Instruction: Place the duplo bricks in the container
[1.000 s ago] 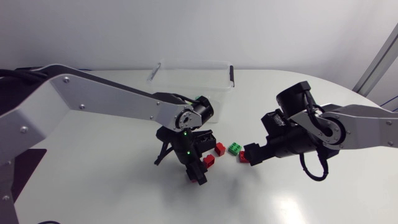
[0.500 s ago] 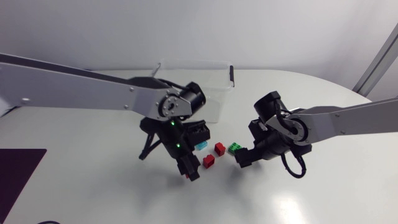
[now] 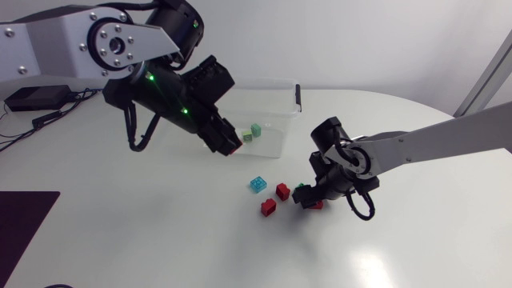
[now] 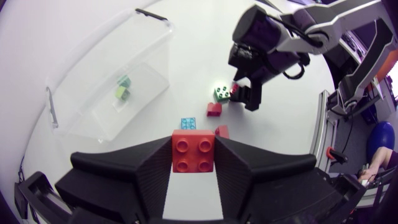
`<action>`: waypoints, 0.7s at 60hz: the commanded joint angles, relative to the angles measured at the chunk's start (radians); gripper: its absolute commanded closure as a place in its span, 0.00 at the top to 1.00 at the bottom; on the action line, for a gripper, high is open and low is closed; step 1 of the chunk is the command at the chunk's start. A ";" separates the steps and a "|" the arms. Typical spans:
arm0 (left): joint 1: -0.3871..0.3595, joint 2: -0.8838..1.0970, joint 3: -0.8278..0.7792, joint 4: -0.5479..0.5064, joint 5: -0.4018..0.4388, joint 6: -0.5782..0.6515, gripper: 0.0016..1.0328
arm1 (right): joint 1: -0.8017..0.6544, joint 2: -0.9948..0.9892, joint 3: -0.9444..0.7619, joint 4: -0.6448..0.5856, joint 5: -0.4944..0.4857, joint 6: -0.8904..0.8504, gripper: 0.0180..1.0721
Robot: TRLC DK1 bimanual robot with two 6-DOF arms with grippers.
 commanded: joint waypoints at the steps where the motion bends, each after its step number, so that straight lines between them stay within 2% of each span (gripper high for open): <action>1: 0.031 -0.029 0.029 0.073 0.007 -0.062 0.16 | 0.012 0.026 0.008 0.009 0.017 0.030 0.60; 4: 0.041 -0.032 0.028 0.132 0.004 -0.084 0.16 | 0.015 0.024 0.004 0.015 0.020 0.030 0.49; 8: 0.061 -0.029 0.025 0.215 -0.005 -0.125 0.16 | 0.013 0.023 -0.002 0.018 0.020 0.031 0.40; 22: 0.096 0.037 0.028 0.468 -0.068 -0.243 0.16 | 0.021 -0.094 -0.061 0.003 0.048 0.024 0.36; 37: 0.116 0.186 0.069 0.588 -0.123 -0.282 0.17 | 0.007 -0.266 -0.013 -0.103 0.049 -0.002 0.36; 42: 0.120 0.243 0.091 0.606 -0.137 -0.285 0.22 | 0.002 -0.287 0.030 -0.134 0.049 -0.007 0.36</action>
